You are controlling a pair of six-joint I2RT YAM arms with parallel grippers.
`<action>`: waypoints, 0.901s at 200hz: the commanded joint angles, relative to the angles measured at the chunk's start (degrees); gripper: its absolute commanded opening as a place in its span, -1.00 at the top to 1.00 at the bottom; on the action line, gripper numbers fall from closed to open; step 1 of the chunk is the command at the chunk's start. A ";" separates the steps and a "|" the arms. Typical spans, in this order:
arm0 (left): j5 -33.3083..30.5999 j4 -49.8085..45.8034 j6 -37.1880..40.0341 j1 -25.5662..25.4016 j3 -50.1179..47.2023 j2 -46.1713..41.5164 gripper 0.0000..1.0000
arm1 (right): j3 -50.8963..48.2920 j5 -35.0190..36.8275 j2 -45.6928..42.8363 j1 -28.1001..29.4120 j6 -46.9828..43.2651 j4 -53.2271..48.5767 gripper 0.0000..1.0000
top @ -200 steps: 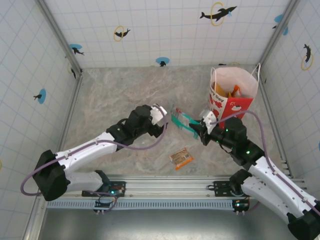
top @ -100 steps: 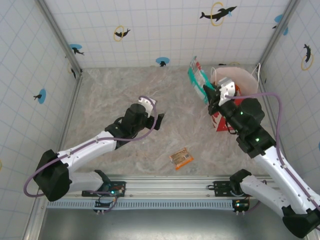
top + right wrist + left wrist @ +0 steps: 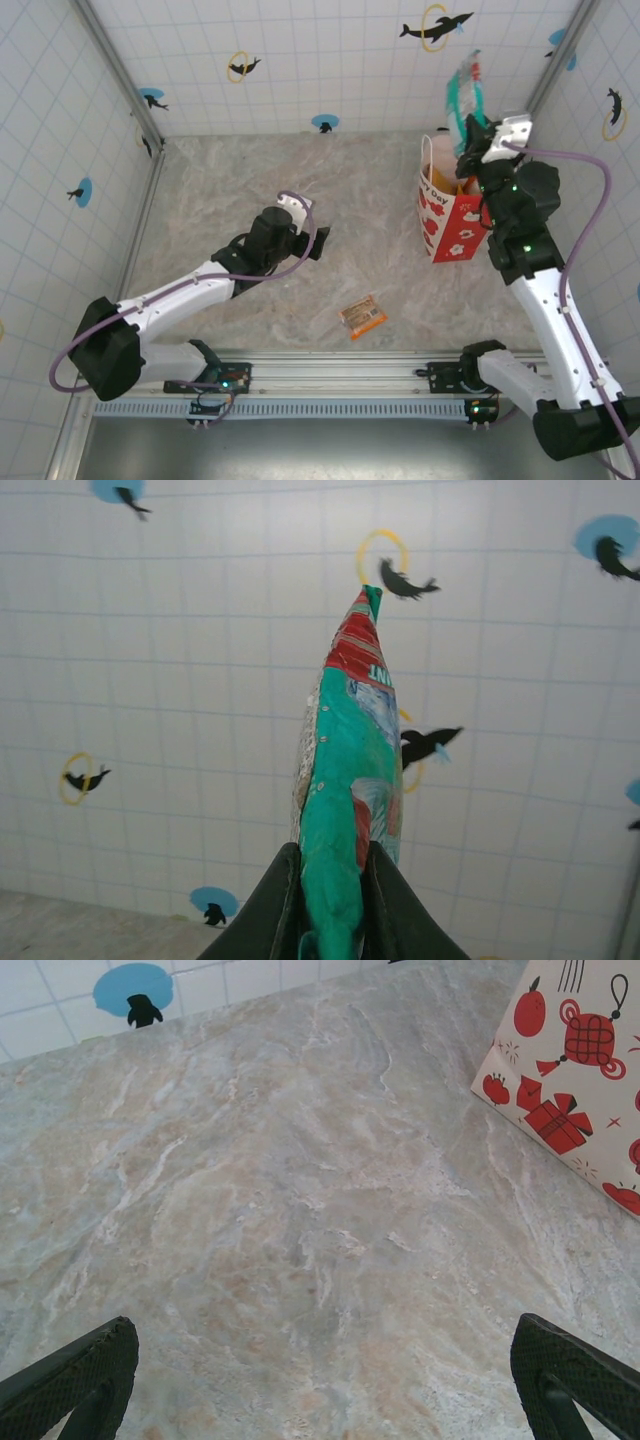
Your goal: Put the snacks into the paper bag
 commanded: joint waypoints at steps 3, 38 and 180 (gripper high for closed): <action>1.27 0.40 1.11 0.49 2.49 1.03 -0.95 | 2.60 -2.18 0.04 -4.82 11.13 0.71 1.00; 1.35 0.56 1.29 0.48 3.08 1.66 -0.95 | 2.15 -4.13 0.13 -7.18 20.84 -9.65 1.00; 1.78 0.12 1.12 0.57 3.75 2.64 -0.95 | -3.52 -11.14 6.43 -10.56 29.14 -8.40 1.00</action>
